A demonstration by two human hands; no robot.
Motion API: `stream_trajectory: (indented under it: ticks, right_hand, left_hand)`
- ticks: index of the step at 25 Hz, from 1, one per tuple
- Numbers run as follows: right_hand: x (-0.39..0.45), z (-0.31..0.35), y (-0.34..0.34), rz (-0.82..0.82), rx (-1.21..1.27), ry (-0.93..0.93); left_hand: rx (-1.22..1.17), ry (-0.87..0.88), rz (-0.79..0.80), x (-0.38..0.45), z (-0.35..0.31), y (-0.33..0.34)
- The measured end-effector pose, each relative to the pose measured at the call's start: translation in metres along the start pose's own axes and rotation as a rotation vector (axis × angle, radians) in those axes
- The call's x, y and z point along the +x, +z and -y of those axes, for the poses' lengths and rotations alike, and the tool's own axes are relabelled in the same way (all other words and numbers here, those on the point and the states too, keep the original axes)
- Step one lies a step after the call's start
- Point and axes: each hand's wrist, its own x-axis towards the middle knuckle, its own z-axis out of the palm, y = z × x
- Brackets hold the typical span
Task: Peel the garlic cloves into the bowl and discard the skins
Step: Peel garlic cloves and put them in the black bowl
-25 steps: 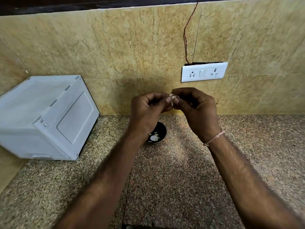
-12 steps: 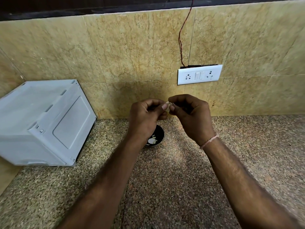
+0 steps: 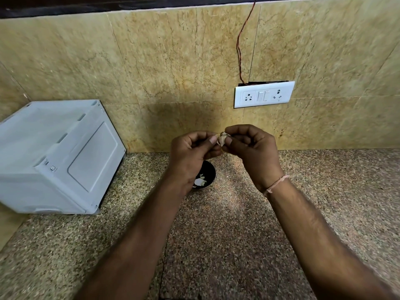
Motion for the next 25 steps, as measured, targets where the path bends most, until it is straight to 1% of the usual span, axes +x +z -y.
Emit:
stream_trajectory:
  ticks: [3,7,9,11,15,17,19,22,25]
  right_hand:
    - [-0.005,-0.018,0.002,0.009,0.12,0.134]
    - [-0.021,-0.063,0.011,0.046,0.103,0.28]
    - [-0.032,-0.093,0.013,0.07,0.035,0.368]
    - [-0.048,-0.131,0.019,0.123,-0.09,0.476]
    - [-0.087,-0.206,0.039,0.278,-0.37,0.704]
    - [-0.099,-0.233,0.046,0.395,-0.573,0.707]
    - [-0.105,-0.247,0.05,0.472,-0.75,0.64]
    - [-0.105,-0.255,0.058,0.461,-0.863,0.571]
    - [-0.102,-0.256,0.056,0.416,-0.877,0.581]
  left_hand:
    - [-0.06,-0.093,-0.045,-0.007,0.017,-0.01]
    - [-0.077,-0.205,-0.16,-0.026,0.055,-0.035]
    - [-0.09,-0.26,-0.222,-0.039,0.076,-0.052]
    - [-0.061,-0.338,-0.3,-0.056,0.103,-0.073]
    - [0.023,-0.54,-0.463,-0.104,0.16,-0.112]
    - [0.065,-0.62,-0.532,-0.124,0.182,-0.126]
    - [0.089,-0.673,-0.569,-0.14,0.196,-0.135]
    - [0.127,-0.72,-0.58,-0.153,0.21,-0.144]
    - [0.121,-0.75,-0.563,-0.156,0.221,-0.139]
